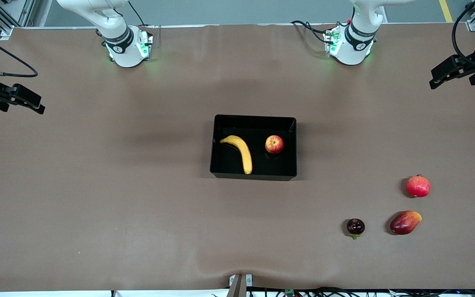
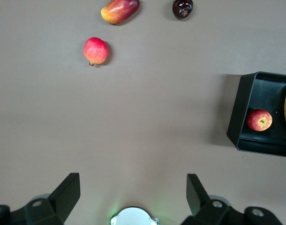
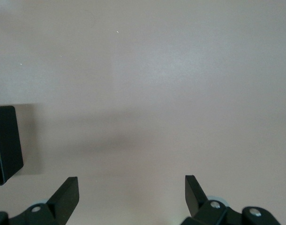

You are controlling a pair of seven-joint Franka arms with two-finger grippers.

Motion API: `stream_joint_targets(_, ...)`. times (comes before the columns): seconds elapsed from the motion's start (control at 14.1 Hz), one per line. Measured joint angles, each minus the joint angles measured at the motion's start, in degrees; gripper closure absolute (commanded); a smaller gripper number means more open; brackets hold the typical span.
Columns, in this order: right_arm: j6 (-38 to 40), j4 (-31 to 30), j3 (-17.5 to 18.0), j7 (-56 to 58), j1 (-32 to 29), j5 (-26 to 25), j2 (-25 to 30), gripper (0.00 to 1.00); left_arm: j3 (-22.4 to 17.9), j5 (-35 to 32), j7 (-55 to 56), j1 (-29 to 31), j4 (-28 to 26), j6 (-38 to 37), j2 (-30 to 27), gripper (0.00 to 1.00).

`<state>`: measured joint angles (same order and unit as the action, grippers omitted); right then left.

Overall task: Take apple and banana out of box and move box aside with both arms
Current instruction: 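Reach into the black box and grasp the apple with the left gripper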

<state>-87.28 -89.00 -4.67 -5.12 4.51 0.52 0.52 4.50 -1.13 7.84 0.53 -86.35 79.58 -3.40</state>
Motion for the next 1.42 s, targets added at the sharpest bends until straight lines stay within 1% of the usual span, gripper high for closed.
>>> stream_joint_targets(0.36,0.0,0.0,0.1,0.0,0.3,0.0,-0.5,0.0,0.4,0.0,0.0,-0.6,-0.1,0.0,0.7,0.0)
stream_joint_targets(0.5,0.0,0.0,0.1,0.0,0.3,0.0,-0.5,0.0,2.4,0.0,1.7,-2.3,-0.4,0.3,2.9,0.0)
stream_joint_targets(0.57,0.0,0.0,0.1,0.0,0.3,0.0,-0.6,0.0,3.8,0.0,4.6,-3.6,-0.6,1.4,4.7,0.0)
stream_joint_targets(0.71,0.0,0.0,0.1,0.0,0.3,0.0,-0.6,0.0,7.3,0.0,12.9,-7.0,-1.0,5.6,9.5,0.0)
stream_joint_targets(0.85,0.0,0.0,0.1,0.0,0.4,0.0,-0.6,0.0,9.2,-0.1,23.1,-11.9,-1.2,10.8,15.1,0.0)
stream_joint_targets(1.14,-0.1,0.0,0.1,0.0,0.4,0.0,-0.6,0.0,9.6,-0.5,46.6,-20.9,-1.4,19.7,24.7,0.0)
stream_joint_targets(1.28,-0.1,0.0,0.1,0.0,0.4,0.0,-0.6,0.0,9.6,-1.7,54.8,-24.4,-1.5,23.4,28.9,0.0)
stream_joint_targets(1.42,-0.1,0.0,0.1,0.0,0.4,0.0,-0.7,0.0,9.6,-4.2,61.1,-26.6,-1.7,26.0,32.8,0.0)
